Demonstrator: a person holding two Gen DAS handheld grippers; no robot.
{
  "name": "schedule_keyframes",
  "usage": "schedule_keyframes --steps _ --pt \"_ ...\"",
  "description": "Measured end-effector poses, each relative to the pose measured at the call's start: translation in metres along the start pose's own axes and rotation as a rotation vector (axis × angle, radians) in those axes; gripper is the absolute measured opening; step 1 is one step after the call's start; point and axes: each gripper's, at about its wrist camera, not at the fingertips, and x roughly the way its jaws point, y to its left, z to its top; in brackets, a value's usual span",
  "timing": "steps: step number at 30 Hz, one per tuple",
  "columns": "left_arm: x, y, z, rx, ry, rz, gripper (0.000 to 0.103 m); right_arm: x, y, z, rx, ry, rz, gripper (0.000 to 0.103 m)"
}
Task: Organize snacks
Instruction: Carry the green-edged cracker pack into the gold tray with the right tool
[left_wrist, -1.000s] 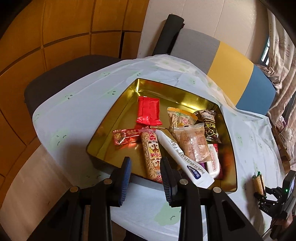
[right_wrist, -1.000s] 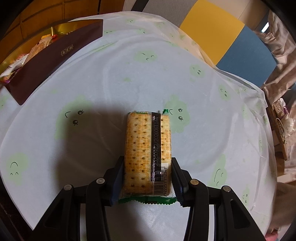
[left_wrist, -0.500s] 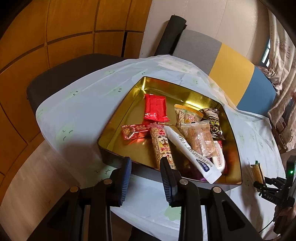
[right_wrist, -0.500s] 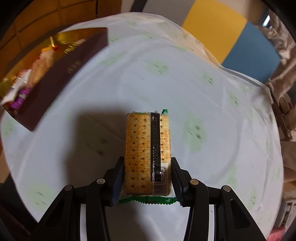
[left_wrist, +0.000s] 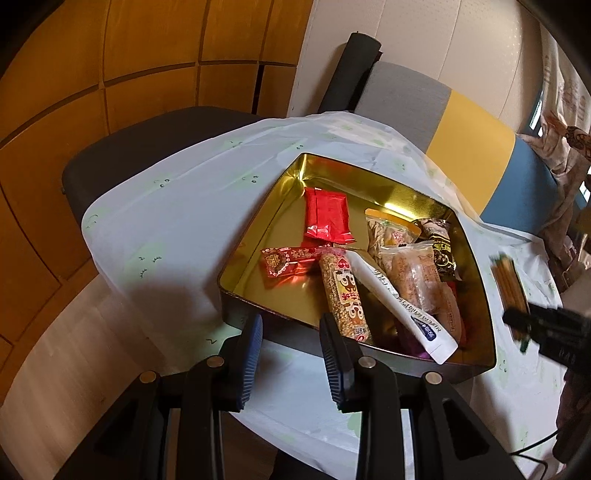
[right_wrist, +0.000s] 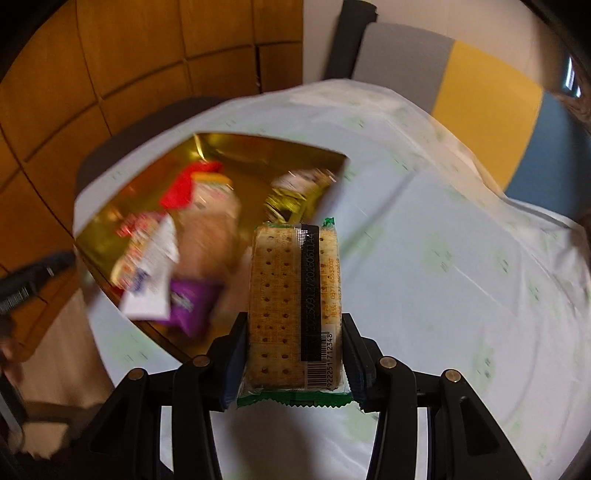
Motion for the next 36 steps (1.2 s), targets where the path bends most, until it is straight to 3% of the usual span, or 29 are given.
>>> schedule_keyframes --steps 7,14,19,24,27,28,36 --pt "0.001 0.007 -0.001 -0.009 0.002 0.004 0.032 0.017 0.045 0.035 -0.017 -0.034 0.069 0.047" --pt "0.007 0.013 -0.005 -0.026 0.019 0.009 0.032 0.056 0.062 0.054 -0.018 0.042 0.047 0.047" --pt "0.007 0.013 -0.006 -0.019 0.017 0.013 0.032 0.078 0.065 0.056 -0.030 0.078 0.006 0.049" --pt "0.009 0.012 -0.006 -0.021 0.019 0.013 0.032 0.070 0.066 0.048 -0.054 0.044 -0.002 0.053" --pt "0.009 0.012 -0.006 -0.026 0.020 0.012 0.032 0.060 0.068 0.044 -0.061 0.013 -0.006 0.051" --pt "0.009 0.012 -0.006 -0.025 0.020 0.012 0.032 0.059 0.068 0.043 -0.059 0.009 -0.008 0.046" --pt "0.004 0.012 -0.005 -0.024 0.007 0.019 0.032 0.078 0.069 0.052 -0.038 0.026 -0.071 0.047"
